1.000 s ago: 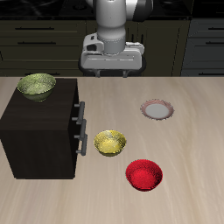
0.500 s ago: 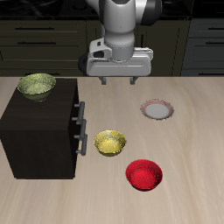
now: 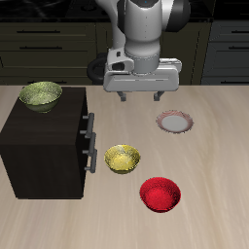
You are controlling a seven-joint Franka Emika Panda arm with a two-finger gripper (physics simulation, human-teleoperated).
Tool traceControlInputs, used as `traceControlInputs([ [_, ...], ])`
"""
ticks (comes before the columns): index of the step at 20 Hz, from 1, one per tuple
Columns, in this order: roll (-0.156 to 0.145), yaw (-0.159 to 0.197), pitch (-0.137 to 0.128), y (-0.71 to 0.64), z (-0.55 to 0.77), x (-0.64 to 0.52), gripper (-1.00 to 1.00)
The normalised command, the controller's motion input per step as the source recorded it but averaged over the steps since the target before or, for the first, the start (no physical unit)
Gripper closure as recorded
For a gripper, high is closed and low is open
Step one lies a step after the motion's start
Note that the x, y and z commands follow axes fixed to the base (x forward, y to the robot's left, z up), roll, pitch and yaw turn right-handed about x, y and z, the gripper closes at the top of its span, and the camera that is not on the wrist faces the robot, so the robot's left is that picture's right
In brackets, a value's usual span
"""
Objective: Place the yellow bowl on the plate
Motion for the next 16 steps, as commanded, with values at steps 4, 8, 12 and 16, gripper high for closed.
traceControlInputs([
  [4,-0.029,0.017,-0.018,0.07,0.08,0.29,-1.00],
  [8,-0.010,-0.008,-0.003,0.02,0.04,0.23,-1.00],
  [12,-0.024,0.004,0.012,0.00,-0.01,0.29,-1.00],
  [16,-0.024,0.018,-0.015,0.06,0.05,0.25,-1.00],
])
